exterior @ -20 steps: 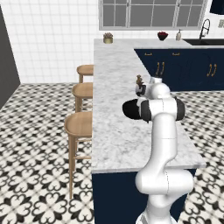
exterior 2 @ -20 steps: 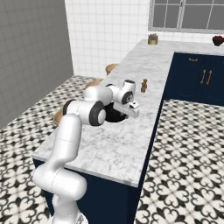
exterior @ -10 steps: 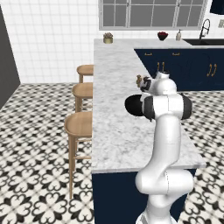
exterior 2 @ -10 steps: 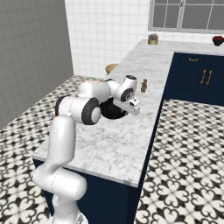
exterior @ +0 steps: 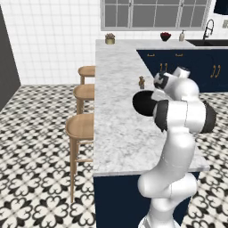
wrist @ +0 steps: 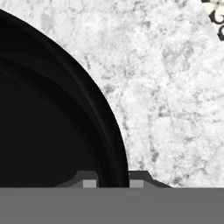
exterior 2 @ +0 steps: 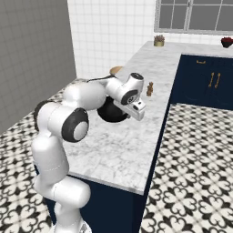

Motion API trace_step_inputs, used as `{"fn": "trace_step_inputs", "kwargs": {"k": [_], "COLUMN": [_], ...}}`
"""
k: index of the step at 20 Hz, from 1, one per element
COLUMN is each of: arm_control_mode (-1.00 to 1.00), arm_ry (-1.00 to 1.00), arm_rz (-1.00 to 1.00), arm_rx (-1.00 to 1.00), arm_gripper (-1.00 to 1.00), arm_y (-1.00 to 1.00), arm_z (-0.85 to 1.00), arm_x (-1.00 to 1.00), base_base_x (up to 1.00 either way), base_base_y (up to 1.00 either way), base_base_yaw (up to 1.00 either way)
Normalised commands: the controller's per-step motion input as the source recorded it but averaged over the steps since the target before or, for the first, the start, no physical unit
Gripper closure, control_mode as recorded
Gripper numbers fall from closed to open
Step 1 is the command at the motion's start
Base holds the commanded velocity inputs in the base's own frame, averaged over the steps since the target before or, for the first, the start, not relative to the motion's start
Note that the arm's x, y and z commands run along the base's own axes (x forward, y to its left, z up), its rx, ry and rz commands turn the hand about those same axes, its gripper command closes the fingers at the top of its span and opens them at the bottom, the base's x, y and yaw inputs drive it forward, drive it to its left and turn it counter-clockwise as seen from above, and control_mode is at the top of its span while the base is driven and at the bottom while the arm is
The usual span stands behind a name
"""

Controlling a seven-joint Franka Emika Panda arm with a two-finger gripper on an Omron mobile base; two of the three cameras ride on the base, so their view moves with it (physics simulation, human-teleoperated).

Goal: Pick up the bowls on the counter and stack them on top of one another in the open cabinet. Place the smaller bowl on top of the larger bowl.

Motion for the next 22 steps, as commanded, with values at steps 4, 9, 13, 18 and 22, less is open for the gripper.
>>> {"fn": "trace_step_inputs", "kwargs": {"k": [4, 9, 13, 18, 22], "arm_control_mode": [-1.0, -1.0, -1.0, -1.0, -1.0], "arm_ry": [-0.11, -0.01, 0.0, 0.01, 0.0], "arm_rz": [-0.03, -0.19, -0.2, -0.21, -0.27], "arm_rx": [0.1, 0.04, 0.05, 0.05, 0.01], "arm_gripper": [1.0, 1.0, 1.0, 1.0, 1.0], "arm_y": [0.18, 0.34, 0.47, 0.27, 0.4], "arm_z": [0.66, 0.4, 0.38, 0.47, 0.29], "arm_x": [-1.0, -0.89, -0.65, -0.67, -0.77], "base_base_x": [0.0, 0.0, 0.0, 0.0, 0.0], "base_base_y": [0.0, 0.0, 0.0, 0.0, 0.0], "base_base_yaw": [0.0, 0.0, 0.0, 0.0, 0.0]}}
